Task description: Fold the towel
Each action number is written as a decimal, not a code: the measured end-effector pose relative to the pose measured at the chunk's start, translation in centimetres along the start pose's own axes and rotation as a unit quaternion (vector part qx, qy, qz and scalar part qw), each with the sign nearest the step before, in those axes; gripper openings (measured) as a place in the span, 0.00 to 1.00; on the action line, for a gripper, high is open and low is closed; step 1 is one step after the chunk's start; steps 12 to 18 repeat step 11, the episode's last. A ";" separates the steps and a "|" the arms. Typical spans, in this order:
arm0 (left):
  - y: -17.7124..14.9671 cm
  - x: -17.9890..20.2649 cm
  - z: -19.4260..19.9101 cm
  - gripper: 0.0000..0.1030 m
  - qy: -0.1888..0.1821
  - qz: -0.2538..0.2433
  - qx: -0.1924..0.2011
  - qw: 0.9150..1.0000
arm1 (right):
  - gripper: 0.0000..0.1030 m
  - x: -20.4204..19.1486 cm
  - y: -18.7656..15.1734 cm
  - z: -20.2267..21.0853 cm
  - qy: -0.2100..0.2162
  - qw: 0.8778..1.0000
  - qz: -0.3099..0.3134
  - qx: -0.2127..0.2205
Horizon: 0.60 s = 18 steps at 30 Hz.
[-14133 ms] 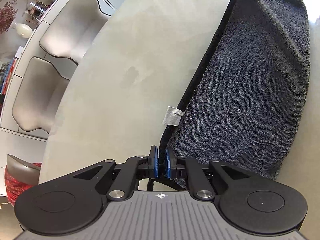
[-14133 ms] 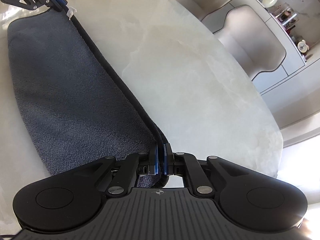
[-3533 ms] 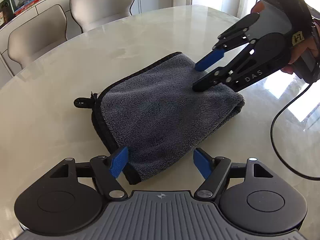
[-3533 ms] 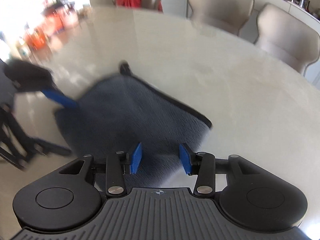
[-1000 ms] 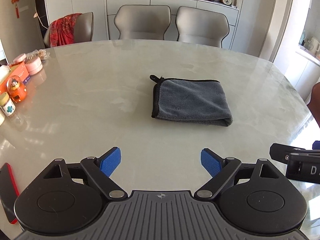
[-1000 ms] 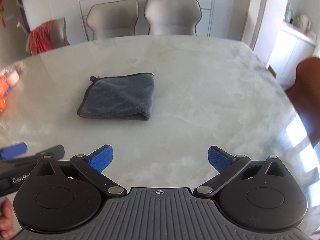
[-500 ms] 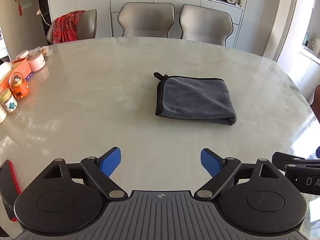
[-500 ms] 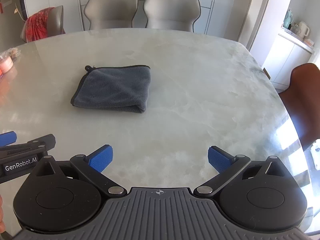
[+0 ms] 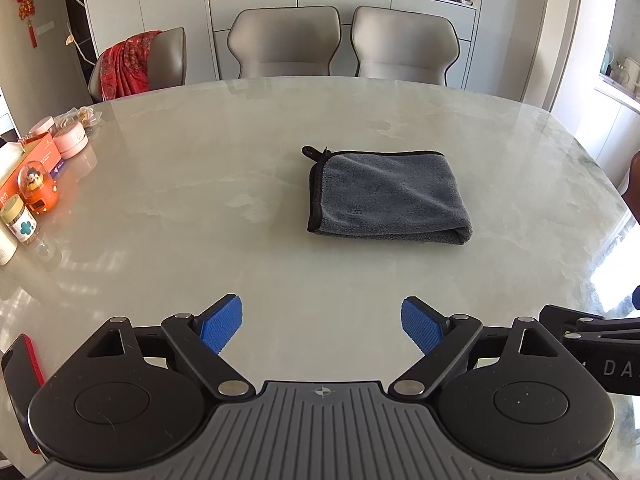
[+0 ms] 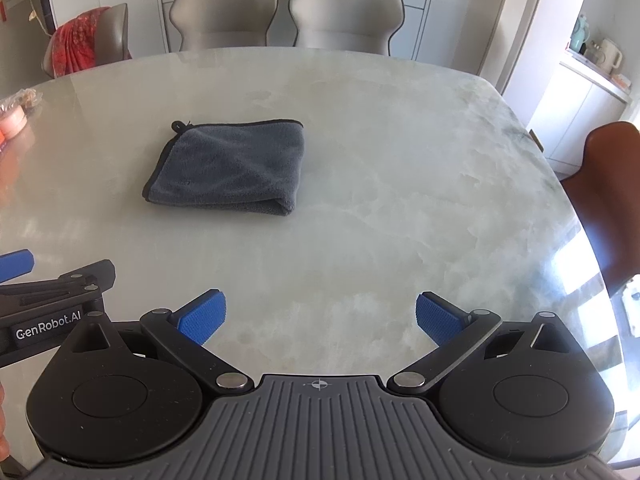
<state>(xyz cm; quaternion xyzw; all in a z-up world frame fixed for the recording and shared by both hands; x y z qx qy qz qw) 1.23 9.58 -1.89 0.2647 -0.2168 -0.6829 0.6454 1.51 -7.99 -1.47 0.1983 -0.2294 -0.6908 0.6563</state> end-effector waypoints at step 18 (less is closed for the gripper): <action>0.2 -0.1 0.1 0.87 0.003 -0.001 0.009 1.000 | 0.99 0.2 0.0 -0.2 -0.001 1.000 -0.002 -0.009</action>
Point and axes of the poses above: each gripper's, at about its wrist camera, not at the fingertips, and z roughly against the way its jaws point, x to its right, y to its top, the point moved 5 cm from there along -z, roughly the way its jaws point, and after that the axes turned 6 degrees about -z, right-handed, at the moved point
